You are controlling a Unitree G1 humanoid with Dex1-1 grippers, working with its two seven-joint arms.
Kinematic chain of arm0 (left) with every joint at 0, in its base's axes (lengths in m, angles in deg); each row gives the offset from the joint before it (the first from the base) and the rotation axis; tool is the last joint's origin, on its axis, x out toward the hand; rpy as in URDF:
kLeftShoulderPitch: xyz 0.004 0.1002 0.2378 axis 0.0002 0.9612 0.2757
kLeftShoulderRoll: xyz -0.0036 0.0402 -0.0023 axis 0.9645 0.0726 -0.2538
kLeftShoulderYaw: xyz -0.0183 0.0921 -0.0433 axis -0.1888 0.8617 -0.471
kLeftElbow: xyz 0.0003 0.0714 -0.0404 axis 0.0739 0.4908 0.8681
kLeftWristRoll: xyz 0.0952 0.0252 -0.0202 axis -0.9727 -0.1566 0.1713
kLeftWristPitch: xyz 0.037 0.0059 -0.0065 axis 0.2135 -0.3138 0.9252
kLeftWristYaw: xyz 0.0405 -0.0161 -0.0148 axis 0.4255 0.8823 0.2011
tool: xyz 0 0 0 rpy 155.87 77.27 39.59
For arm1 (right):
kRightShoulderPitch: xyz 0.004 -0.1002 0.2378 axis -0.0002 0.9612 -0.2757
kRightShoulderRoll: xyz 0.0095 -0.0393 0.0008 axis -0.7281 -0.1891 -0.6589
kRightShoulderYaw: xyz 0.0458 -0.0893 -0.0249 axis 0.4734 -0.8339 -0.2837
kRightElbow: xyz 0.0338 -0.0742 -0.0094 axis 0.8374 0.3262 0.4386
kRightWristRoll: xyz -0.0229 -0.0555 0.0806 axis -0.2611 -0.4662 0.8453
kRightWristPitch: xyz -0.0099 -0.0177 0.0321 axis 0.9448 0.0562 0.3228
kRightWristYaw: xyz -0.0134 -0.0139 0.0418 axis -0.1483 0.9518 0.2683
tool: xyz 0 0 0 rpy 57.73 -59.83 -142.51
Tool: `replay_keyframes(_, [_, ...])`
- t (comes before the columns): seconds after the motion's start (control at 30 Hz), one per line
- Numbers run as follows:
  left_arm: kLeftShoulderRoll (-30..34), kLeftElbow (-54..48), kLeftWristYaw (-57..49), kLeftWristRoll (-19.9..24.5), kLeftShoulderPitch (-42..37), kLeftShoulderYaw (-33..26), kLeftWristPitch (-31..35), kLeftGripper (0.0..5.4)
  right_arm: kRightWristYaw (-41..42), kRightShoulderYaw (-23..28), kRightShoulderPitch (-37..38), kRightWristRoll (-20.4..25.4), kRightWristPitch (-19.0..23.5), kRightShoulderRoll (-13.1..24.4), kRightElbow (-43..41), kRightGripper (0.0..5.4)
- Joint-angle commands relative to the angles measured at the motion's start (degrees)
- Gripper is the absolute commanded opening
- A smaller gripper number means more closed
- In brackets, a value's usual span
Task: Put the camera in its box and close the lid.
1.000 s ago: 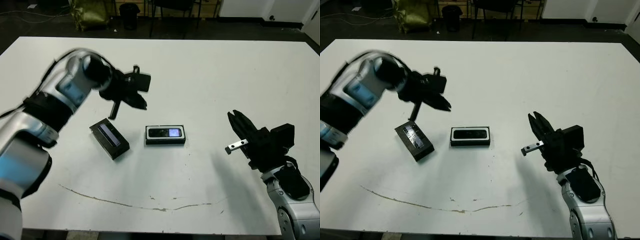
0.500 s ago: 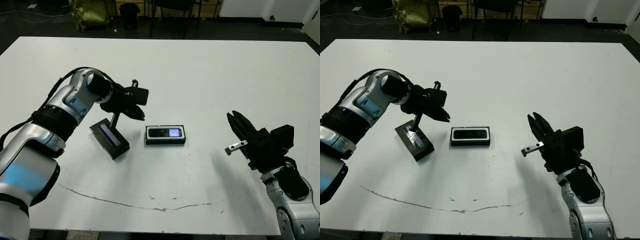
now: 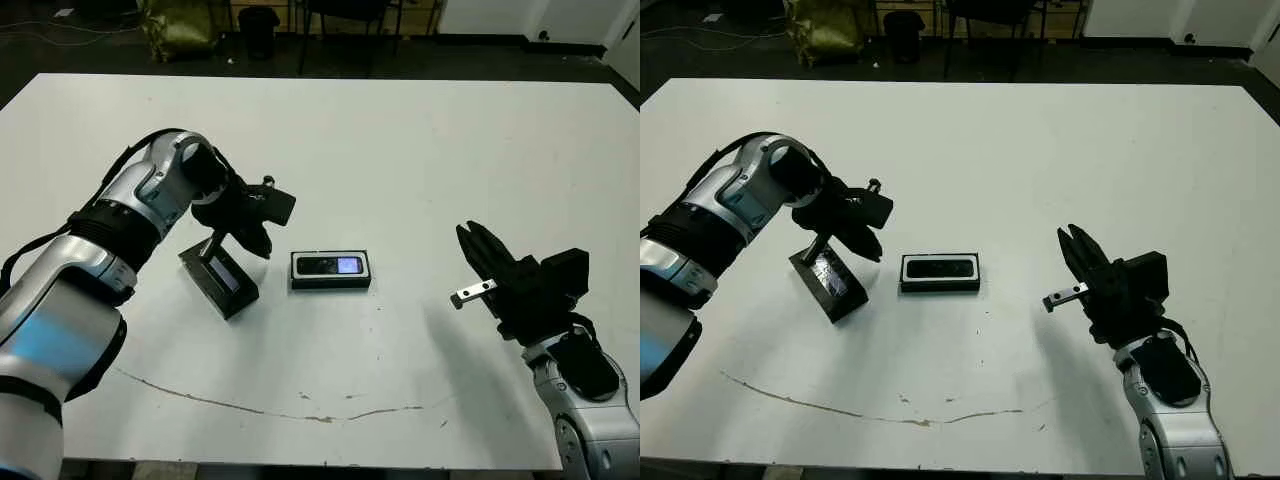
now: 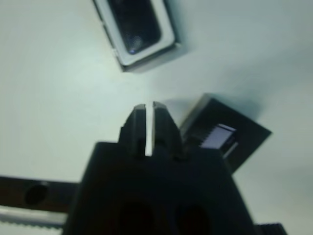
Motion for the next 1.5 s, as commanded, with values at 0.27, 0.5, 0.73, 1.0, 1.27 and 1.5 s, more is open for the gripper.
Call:
replay_keyframes(0.27, [-1.72,-2.23,4.92,-2.09,0.31,4.39,3.1,0.0,-0.52,0.38,1.27,-0.02,1.78,0.08,-0.4,0.0])
replay_keyframes(0.5, [-0.73,-5.62,4.92,-1.07,1.52,6.77,1.84,0.0,-0.41,0.36,1.39,-0.19,1.54,0.1,-0.19,0.0])
replay_keyframes(0.73, [-0.1,-7.26,4.92,-1.61,1.44,10.18,6.91,0.0,0.02,0.51,1.53,0.42,1.01,-0.02,0.06,0.0])
replay_keyframes(1.0, [1.34,-10.27,4.92,-1.94,1.47,12.84,6.59,0.0,-0.34,0.62,1.73,1.31,2.32,-0.2,-0.53,0.0])
replay_keyframes(1.27, [4.59,-16.17,4.92,-3.31,2.35,15.1,8.2,0.0,0.18,0.86,1.98,1.89,1.27,0.21,-0.06,0.0])
replay_keyframes(1.5, [8.87,-20.37,4.92,-0.8,3.42,16.84,3.87,0.0,0.41,1.15,2.14,1.9,0.87,0.39,0.21,0.0])
